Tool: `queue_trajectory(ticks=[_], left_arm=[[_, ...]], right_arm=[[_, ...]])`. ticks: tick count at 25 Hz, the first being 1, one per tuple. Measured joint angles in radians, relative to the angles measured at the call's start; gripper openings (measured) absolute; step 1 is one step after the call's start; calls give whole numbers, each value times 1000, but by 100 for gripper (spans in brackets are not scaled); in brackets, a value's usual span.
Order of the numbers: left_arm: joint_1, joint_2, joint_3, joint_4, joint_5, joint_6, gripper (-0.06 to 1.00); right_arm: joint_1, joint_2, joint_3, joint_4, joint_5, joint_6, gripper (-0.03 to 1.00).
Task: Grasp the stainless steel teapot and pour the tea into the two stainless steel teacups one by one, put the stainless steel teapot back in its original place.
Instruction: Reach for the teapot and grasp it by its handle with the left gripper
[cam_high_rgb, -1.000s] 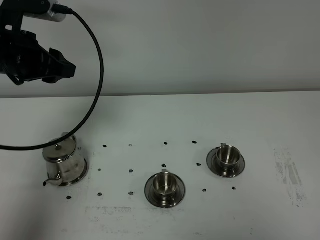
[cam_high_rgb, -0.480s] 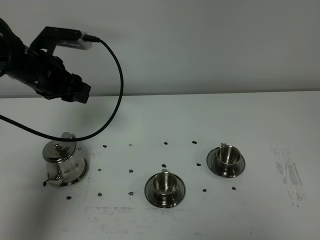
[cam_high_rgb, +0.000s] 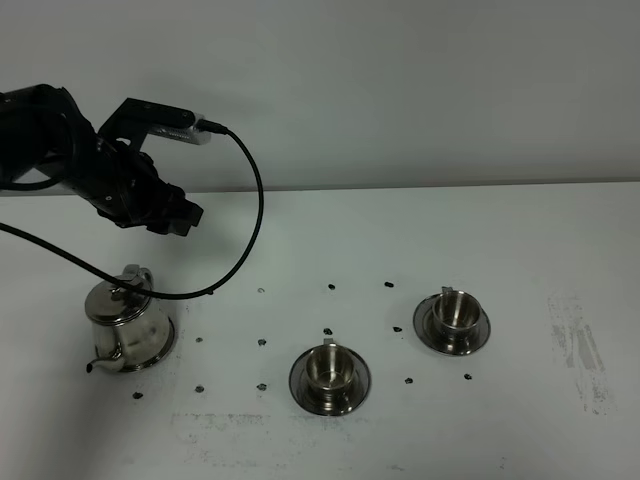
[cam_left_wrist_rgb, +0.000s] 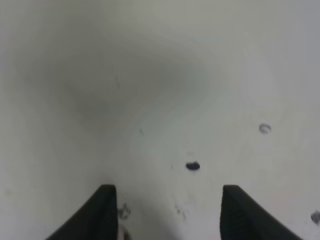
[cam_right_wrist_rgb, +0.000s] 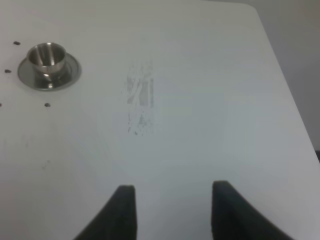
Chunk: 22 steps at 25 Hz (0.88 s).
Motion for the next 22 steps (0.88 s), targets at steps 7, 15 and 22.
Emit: queue_trajectory(ticks=[7,15,22], left_arm=[[-15,57,3,-63,-30,43,50],[-15,1,207,-129,-210,114,54],[-14,-20,269,-145,-262,119,54]], right_arm=[[0,0,0,0,1,0,34],[0,0,0,0,1,0,34],[0,0,0,0,1,0,34]])
